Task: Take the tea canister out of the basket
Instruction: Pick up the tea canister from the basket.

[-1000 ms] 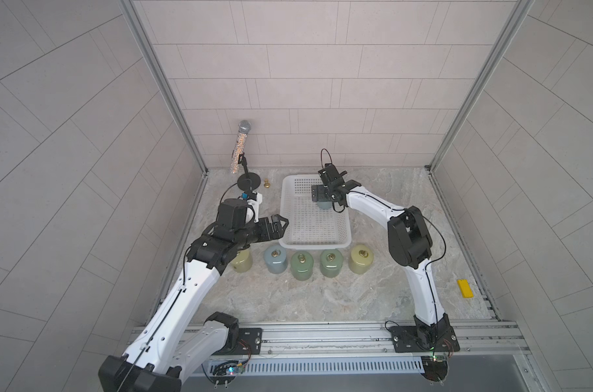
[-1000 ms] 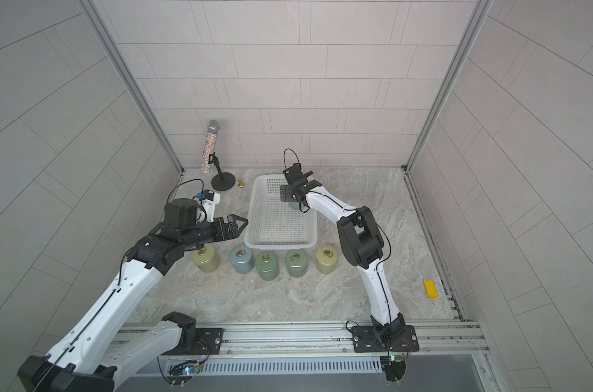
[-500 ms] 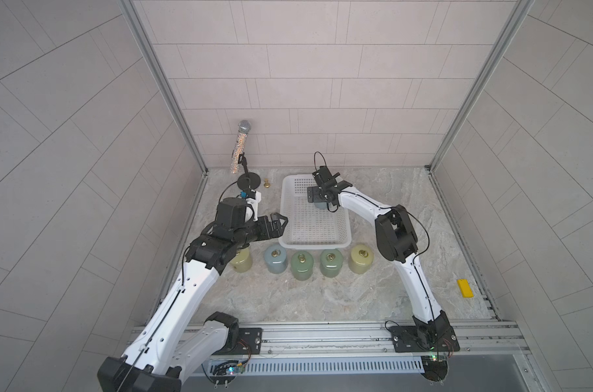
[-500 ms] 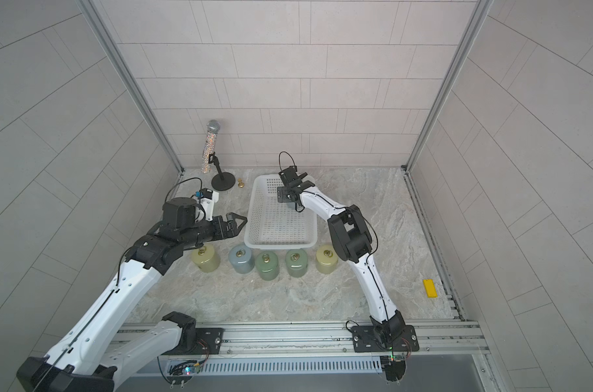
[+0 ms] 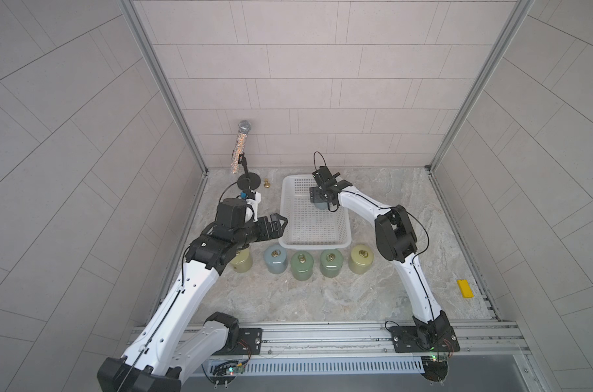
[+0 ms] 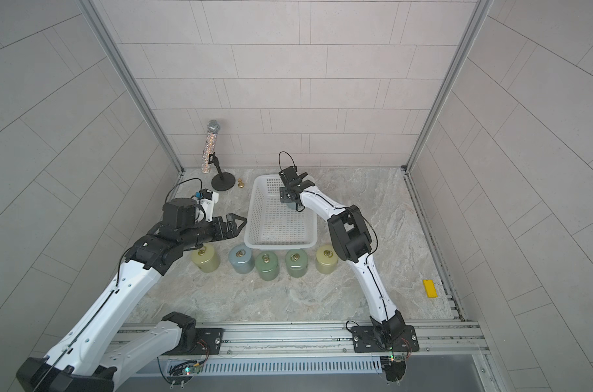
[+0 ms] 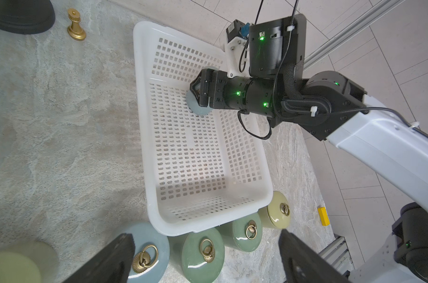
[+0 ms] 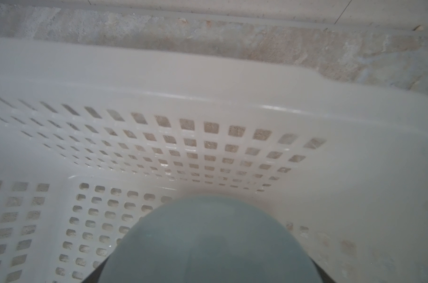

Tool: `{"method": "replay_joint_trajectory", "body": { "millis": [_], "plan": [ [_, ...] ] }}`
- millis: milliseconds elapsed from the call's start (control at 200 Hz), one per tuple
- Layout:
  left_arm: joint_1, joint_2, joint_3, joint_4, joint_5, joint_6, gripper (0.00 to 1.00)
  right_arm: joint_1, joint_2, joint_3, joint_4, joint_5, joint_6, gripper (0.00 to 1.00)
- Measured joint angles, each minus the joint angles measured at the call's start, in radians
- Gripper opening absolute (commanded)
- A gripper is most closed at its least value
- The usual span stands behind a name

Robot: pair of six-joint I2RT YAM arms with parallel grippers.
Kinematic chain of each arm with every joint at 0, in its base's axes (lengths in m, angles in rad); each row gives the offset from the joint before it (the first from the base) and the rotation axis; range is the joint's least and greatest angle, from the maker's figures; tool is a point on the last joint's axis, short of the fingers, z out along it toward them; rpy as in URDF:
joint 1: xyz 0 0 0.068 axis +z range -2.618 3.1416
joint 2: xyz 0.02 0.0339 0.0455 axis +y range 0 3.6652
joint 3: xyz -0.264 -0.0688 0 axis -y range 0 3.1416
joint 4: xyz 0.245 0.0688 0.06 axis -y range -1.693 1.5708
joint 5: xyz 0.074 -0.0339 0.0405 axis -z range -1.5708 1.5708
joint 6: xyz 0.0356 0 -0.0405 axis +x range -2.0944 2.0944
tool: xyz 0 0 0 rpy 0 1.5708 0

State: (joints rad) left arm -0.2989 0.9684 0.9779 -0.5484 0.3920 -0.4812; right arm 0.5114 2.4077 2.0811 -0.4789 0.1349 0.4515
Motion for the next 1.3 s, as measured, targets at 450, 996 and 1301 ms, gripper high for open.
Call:
{"method": "replay_joint_trajectory", "body": {
  "millis": [450,996,1301],
  "plan": [
    [-0.006,-0.011,-0.001,0.0,0.032,0.01,1.0,0.045,-0.24,-0.199,-0.055,-0.053,-0.008,0.72],
    [-0.24,0.029,-0.002,0.022,0.066,0.046,1.0,0.029,-0.794,-0.637,-0.054,-0.045,0.006,0.74],
    [-0.372,0.12,0.002,0.077,0.035,0.045,1.0,-0.037,-1.047,-0.869,-0.103,-0.01,0.035,0.76]
  ]
}}
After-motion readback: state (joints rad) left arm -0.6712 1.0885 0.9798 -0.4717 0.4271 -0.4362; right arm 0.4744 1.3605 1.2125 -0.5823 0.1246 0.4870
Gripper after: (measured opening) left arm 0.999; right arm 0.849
